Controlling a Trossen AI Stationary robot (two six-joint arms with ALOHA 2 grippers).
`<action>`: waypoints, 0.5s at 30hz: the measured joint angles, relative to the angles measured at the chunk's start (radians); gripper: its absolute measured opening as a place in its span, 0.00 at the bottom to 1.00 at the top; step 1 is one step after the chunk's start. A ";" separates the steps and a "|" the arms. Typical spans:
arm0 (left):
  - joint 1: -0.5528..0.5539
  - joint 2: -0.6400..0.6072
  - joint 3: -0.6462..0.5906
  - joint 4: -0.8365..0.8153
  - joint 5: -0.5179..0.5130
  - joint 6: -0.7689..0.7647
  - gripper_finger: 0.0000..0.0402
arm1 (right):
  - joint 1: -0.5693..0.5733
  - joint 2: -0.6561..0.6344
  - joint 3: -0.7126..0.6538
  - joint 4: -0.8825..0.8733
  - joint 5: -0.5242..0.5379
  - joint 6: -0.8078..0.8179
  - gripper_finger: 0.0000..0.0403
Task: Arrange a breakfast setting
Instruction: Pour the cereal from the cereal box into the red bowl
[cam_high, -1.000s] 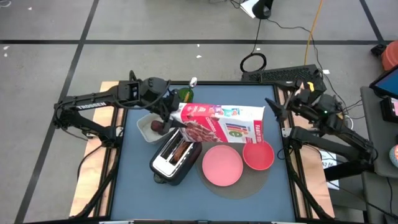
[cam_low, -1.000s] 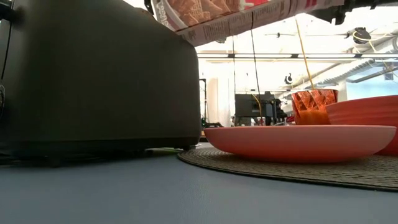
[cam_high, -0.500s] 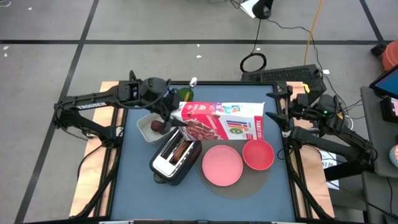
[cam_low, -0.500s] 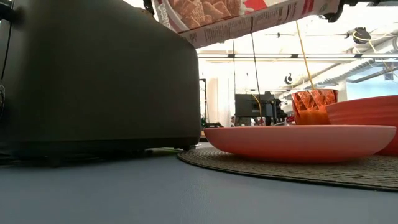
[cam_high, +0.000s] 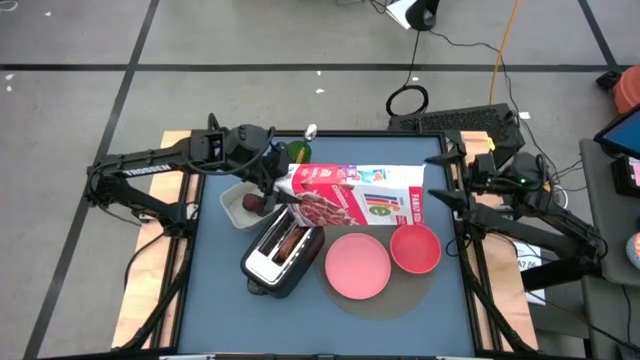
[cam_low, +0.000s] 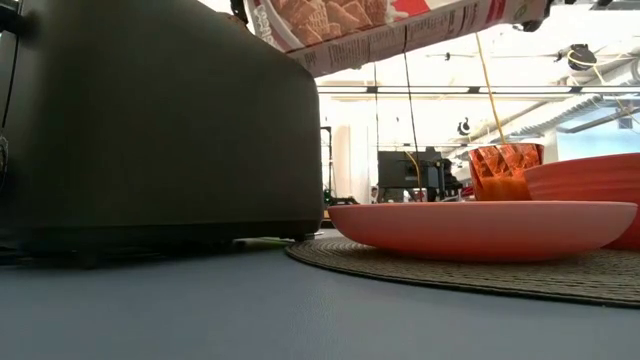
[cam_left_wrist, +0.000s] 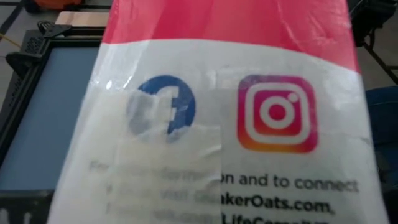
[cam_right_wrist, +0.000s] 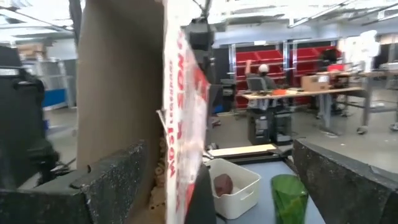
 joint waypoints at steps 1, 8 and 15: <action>0.000 0.000 0.000 0.000 0.000 0.000 0.70 | 0.000 0.010 0.000 0.012 -0.020 0.000 0.98; 0.000 0.000 0.000 0.001 0.000 -0.001 0.70 | 0.000 0.116 0.000 0.127 -0.076 0.033 0.98; 0.000 0.000 0.000 0.001 0.003 -0.002 0.70 | 0.000 0.226 0.000 0.224 -0.077 0.060 0.98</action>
